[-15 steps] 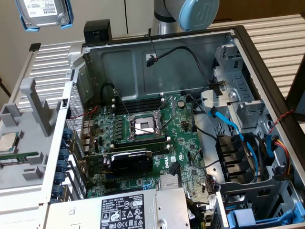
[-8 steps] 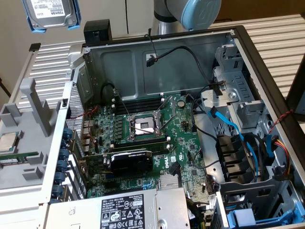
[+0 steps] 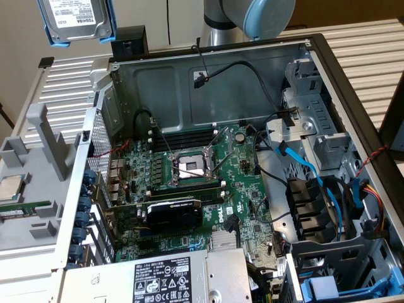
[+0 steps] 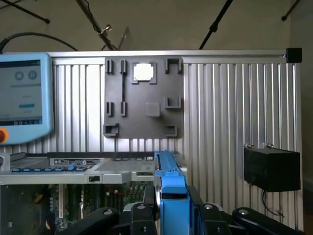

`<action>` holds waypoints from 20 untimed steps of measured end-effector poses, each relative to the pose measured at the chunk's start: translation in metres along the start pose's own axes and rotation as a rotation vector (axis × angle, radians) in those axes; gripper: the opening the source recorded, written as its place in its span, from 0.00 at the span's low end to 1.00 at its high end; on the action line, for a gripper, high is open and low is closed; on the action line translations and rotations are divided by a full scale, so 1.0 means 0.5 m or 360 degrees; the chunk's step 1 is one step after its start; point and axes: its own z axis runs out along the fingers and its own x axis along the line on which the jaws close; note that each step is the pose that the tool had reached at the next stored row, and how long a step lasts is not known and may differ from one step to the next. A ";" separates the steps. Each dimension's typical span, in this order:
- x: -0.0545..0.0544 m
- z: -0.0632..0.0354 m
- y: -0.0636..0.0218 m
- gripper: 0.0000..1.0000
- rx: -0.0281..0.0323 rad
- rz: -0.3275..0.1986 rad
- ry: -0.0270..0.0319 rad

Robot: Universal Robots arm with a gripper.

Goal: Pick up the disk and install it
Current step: 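Pick up the disk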

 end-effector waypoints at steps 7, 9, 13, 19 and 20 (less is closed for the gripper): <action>0.000 0.000 -0.018 0.36 0.00004 0.0000 0.00002; -0.001 -0.001 -0.036 0.36 0.00006 0.0000 0.00000; -0.001 -0.001 -0.072 0.36 0.00005 0.0000 0.00001; 0.012 -0.001 -0.098 0.36 0.00005 0.0000 0.00001; 0.015 -0.001 -0.101 0.36 0.00003 0.0000 0.00001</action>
